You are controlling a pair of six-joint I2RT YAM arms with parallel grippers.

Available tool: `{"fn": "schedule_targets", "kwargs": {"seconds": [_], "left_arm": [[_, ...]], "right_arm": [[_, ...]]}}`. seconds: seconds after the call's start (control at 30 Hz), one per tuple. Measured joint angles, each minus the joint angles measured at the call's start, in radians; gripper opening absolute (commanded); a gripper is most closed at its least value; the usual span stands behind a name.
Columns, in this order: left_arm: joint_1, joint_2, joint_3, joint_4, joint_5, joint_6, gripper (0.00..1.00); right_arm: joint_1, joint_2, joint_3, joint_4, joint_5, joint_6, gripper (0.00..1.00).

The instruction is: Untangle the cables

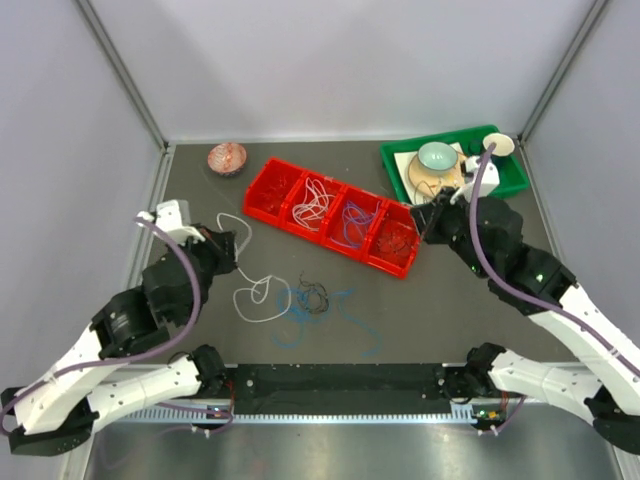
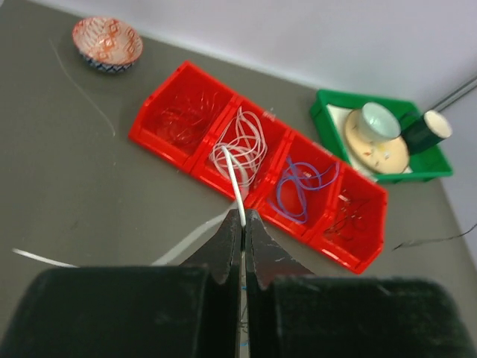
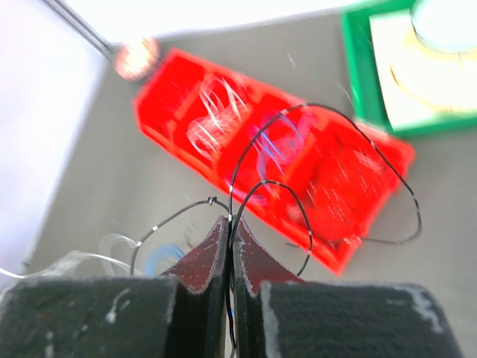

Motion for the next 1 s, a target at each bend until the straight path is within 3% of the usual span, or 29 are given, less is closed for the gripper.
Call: {"fn": "schedule_targets", "kwargs": {"seconds": [0.27,0.6,0.83,1.0], "left_arm": [[0.000,0.002,-0.022,-0.042,-0.012,-0.053,0.00],[0.000,-0.026,-0.029,-0.049,-0.039,-0.077,0.00],[0.000,0.003,-0.033,-0.050,-0.048,-0.077,0.00],[0.000,0.009,-0.034,-0.052,-0.051,-0.077,0.00]], "right_arm": [[-0.060,0.160,0.091,0.180,-0.106,-0.090,0.00],[-0.316,0.275,-0.176,0.493,-0.402,-0.098,0.00],[-0.337,0.349,-0.229,0.630,-0.545,-0.088,0.00],[-0.367,0.362,-0.275,0.673,-0.560,-0.059,0.00]]}}
